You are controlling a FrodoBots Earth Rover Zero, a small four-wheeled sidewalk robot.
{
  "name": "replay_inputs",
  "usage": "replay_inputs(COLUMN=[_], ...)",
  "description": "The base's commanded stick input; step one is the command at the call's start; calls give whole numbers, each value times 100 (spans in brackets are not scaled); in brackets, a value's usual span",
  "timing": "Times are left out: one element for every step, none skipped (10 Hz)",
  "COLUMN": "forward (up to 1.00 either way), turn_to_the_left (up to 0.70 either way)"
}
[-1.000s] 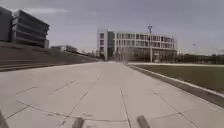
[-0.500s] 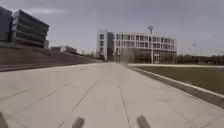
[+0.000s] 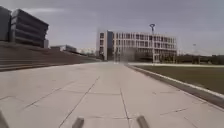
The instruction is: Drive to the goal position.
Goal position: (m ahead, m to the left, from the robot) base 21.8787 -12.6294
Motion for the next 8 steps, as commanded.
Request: replay_inputs(forward=[70,70,70,70,70,70,70,70], turn_to_the_left=[0,0,0,0,0,0,0,0])
